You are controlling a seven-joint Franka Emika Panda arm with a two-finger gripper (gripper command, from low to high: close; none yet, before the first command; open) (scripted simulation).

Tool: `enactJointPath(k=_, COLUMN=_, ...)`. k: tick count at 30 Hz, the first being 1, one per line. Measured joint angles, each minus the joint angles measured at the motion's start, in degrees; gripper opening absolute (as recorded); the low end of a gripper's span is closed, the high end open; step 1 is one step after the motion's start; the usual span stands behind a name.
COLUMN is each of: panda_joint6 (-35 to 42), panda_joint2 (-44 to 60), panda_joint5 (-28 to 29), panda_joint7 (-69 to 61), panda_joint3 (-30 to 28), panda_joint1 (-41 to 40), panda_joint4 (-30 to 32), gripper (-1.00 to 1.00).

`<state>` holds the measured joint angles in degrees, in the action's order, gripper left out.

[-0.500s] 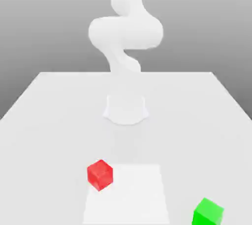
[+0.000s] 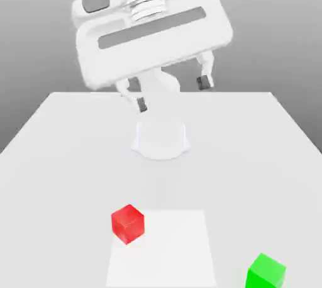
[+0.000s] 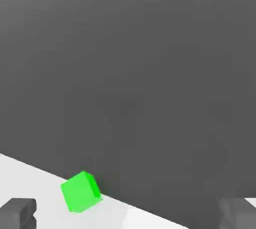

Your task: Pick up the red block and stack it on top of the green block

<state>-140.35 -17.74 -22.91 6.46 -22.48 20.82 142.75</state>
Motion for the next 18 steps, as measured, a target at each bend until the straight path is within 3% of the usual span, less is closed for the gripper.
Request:
enactJointPath(k=10, panda_joint6=-6.0, panda_joint2=14.0, panda_joint5=-5.9, panda_joint7=-17.1, panda_joint3=-2.8, panda_joint1=2.9, panda_joint4=6.5, gripper=0.00)
enactJointPath(k=14, panda_joint6=-9.6, panda_joint2=17.4, panda_joint5=-3.7, panda_joint7=-20.8, panda_joint3=-3.2, panda_joint1=2.4, panda_joint4=9.5, gripper=0.00)
enactJointPath(k=18, panda_joint6=-14.0, panda_joint2=18.9, panda_joint5=2.7, panda_joint7=-21.4, panda_joint3=-4.4, panda_joint1=1.8, panda_joint4=12.8, gripper=0.00)
